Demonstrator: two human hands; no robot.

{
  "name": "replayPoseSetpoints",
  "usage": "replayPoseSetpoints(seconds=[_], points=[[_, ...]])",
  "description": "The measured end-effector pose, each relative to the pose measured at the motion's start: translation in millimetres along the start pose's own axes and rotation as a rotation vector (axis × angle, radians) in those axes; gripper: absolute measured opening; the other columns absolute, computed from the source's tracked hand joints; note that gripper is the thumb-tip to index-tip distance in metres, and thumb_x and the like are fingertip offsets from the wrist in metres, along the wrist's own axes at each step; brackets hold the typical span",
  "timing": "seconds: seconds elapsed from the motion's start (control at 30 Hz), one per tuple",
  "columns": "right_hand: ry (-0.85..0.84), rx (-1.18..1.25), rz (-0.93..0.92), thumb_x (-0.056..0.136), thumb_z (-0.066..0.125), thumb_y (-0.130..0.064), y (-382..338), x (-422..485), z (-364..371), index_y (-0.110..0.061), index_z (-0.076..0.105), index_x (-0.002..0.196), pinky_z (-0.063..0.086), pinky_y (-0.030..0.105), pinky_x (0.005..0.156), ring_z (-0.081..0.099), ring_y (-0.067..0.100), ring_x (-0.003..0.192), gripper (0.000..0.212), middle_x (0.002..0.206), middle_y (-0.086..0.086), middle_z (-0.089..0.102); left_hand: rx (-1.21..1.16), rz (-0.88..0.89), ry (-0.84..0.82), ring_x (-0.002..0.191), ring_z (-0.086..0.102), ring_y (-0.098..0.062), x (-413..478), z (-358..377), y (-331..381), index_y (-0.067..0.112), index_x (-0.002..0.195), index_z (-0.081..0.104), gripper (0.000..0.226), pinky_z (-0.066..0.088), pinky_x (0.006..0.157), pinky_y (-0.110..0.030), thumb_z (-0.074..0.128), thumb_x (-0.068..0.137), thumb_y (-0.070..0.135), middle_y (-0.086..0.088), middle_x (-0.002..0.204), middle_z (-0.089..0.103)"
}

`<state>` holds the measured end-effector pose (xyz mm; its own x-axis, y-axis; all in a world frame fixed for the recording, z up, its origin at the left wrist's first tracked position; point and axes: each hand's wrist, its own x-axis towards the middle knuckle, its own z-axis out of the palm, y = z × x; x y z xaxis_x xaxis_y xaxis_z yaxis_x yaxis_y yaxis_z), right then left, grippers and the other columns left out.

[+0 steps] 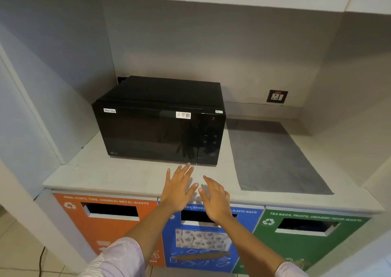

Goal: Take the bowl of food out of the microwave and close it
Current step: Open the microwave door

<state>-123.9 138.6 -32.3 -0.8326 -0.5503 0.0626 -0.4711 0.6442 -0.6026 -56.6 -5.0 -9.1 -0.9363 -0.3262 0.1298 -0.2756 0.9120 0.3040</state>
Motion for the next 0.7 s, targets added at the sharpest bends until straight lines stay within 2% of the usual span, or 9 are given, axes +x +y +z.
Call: replayPoseSetpoints(seconds=[0.2,0.33,0.4,0.53,0.63,0.7], points=[[0.012,0.006,0.062,0.096,0.041,-0.054,-14,53,3,-0.037,0.027,0.149,0.022,0.045,0.115,0.030,0.018,0.143,0.057,0.157,-0.007,0.033,0.079,0.119,0.133,0.155,-0.009,-0.018,50,-37,-27,0.033,0.157,0.009,0.063,-0.017,0.119,-0.047,0.023,0.100,0.056,0.008,0.168,0.003],[0.006,0.076,0.170,0.094,0.051,-0.047,-27,85,6,-0.033,0.029,0.149,0.022,0.045,0.115,0.031,0.020,0.143,0.060,0.157,-0.005,0.033,0.062,0.163,0.238,0.154,-0.008,-0.020,87,-71,-33,0.031,0.157,0.011,0.063,-0.014,0.121,-0.049,0.027,0.100,0.054,0.006,0.168,0.004],[0.004,0.228,0.275,0.095,0.055,-0.039,-33,98,9,-0.028,0.030,0.150,0.023,0.044,0.115,0.033,0.023,0.142,0.061,0.156,-0.001,0.034,0.055,0.184,0.280,0.155,-0.007,-0.020,104,-86,-33,0.031,0.157,0.011,0.064,-0.011,0.121,-0.050,0.027,0.100,0.055,0.005,0.168,0.005],[0.034,0.775,0.505,0.098,0.054,-0.017,-47,117,9,-0.013,0.026,0.152,0.030,0.038,0.114,0.034,0.029,0.142,0.061,0.157,0.009,0.033,0.060,0.259,0.340,0.155,-0.001,-0.023,131,-104,-33,0.030,0.157,0.015,0.065,-0.006,0.122,-0.052,0.029,0.099,0.055,0.002,0.167,0.008],[0.021,1.029,0.637,0.102,0.045,-0.019,-55,123,5,-0.015,0.029,0.149,0.026,0.044,0.114,0.034,0.032,0.141,0.050,0.153,0.010,0.036,0.081,0.306,0.360,0.155,0.001,-0.023,149,-111,-33,0.029,0.158,0.014,0.064,-0.003,0.122,-0.053,0.030,0.100,0.053,0.002,0.167,0.010],[-0.002,1.096,0.705,0.105,0.038,-0.025,-53,126,4,-0.017,0.027,0.150,0.023,0.045,0.116,0.032,0.030,0.143,0.048,0.155,0.009,0.034,0.086,0.311,0.353,0.155,0.002,-0.022,159,-114,-32,0.028,0.158,0.013,0.065,-0.002,0.122,-0.053,0.029,0.100,0.053,0.002,0.167,0.011]])
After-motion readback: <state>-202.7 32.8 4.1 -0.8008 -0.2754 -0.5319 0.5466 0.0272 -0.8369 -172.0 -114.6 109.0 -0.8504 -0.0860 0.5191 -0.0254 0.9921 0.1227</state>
